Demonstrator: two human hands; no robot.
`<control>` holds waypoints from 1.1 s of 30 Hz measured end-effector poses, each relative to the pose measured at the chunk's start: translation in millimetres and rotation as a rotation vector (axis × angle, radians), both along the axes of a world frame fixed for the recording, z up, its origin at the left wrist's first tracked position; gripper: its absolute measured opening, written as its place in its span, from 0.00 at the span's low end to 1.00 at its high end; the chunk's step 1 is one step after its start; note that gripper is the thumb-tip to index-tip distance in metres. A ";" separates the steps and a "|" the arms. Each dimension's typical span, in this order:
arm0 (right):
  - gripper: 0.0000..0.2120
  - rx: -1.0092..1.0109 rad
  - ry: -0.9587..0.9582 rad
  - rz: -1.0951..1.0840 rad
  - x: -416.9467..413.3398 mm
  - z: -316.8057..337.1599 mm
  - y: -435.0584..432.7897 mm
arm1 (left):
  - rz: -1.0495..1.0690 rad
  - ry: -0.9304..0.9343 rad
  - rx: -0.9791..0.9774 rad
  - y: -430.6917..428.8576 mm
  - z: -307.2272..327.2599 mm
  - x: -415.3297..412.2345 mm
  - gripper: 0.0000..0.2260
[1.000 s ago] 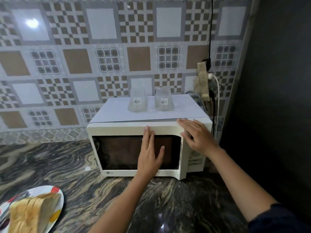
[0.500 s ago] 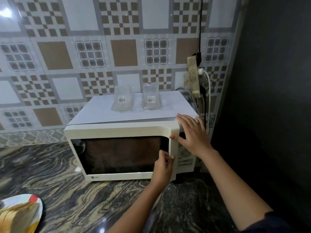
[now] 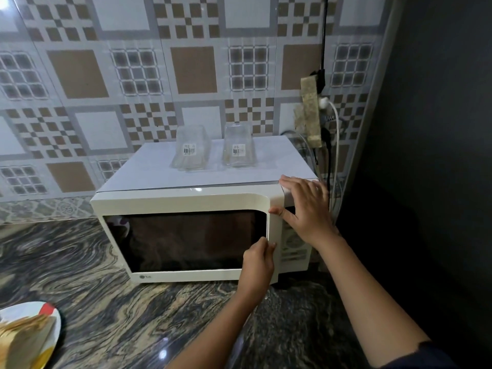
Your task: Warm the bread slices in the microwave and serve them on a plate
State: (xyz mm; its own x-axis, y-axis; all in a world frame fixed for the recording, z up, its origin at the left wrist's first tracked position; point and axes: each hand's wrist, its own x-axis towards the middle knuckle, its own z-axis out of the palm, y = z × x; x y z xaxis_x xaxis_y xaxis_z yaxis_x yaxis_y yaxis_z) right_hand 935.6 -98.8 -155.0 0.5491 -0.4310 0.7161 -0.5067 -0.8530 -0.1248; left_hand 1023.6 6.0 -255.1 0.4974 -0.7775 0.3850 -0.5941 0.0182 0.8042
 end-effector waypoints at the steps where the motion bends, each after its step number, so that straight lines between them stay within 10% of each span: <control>1: 0.38 0.002 -0.011 -0.002 0.5 0.0 0.0 | 0.001 0.001 0.003 -1.1 -0.1 0.5 0.11; 33: 0.36 0.360 0.032 -0.050 -14.4 -44.8 53.3 | -0.071 0.123 0.260 56.1 -12.8 9.1 0.21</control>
State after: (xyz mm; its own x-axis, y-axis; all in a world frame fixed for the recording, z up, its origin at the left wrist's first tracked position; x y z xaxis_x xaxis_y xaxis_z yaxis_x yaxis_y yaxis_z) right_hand 921.3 -45.5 -199.8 0.5405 -0.6789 0.4969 -0.5550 -0.7316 -0.3960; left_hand 1032.7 62.1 -267.9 0.4686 -0.8767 0.1087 -0.4965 -0.1595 0.8532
